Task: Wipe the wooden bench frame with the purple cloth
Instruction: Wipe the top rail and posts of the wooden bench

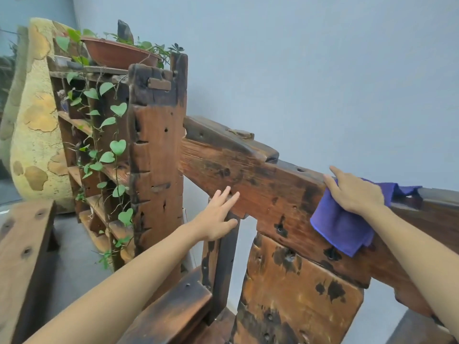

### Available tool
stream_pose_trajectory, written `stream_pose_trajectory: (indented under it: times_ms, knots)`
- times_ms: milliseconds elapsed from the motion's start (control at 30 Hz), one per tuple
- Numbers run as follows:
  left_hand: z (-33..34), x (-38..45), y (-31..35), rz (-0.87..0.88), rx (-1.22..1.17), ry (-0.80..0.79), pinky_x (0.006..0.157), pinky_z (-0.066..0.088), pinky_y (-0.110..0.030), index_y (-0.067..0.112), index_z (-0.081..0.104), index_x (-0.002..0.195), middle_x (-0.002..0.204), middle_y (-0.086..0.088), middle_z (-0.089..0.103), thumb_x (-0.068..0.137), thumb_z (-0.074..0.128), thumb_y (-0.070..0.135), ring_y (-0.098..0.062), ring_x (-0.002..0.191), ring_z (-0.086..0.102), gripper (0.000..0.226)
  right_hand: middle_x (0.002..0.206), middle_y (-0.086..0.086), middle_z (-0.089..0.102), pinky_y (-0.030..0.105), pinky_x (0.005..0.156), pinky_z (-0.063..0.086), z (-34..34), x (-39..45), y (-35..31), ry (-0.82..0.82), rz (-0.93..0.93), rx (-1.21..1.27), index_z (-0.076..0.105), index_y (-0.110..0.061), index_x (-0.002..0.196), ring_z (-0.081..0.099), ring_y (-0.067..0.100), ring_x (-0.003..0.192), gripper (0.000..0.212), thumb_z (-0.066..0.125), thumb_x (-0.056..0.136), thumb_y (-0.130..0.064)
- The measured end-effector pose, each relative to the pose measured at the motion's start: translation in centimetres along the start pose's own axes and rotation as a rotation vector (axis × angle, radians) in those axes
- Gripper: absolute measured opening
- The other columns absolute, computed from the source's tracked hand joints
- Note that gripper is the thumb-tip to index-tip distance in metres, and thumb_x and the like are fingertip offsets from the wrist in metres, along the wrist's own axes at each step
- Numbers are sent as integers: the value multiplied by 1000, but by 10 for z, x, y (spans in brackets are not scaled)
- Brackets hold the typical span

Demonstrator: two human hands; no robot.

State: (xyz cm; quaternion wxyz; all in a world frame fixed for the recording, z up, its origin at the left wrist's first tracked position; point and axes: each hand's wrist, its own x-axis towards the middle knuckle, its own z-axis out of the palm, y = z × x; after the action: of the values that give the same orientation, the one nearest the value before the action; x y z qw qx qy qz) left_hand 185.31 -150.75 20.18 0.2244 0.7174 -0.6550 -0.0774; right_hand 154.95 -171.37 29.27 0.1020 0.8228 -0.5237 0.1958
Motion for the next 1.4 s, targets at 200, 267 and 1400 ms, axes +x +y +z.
stream_pose_trajectory:
  times_ms: [200, 267, 1400]
  knots:
    - [33, 131, 15, 157, -6, 154, 127, 4, -55, 47, -8, 158, 165, -3, -32, 103, 31, 51, -28, 154, -26, 67, 154, 2, 51, 53, 98, 45, 27, 65, -56, -61, -22, 63, 14, -36, 161, 53, 33, 135, 83, 6, 91, -81]
    - [39, 161, 10, 221, 26, 325, 127, 4, -53, 48, -4, 158, 166, -5, -31, 105, 30, 47, -28, 155, -24, 64, 163, 2, 38, 55, 105, 42, 37, 84, -76, -101, -14, 112, 7, -37, 162, 46, 32, 142, 88, 6, 88, -84]
    - [-180, 300, -243, 613, 465, 547, 114, 29, -45, 28, 52, 141, 138, 2, 57, 103, 30, 51, -24, 128, 51, 50, 168, 14, 25, 57, 126, 16, 143, 82, -290, 795, 543, 200, 33, -2, 156, 16, 33, 158, 62, 41, 98, -19]
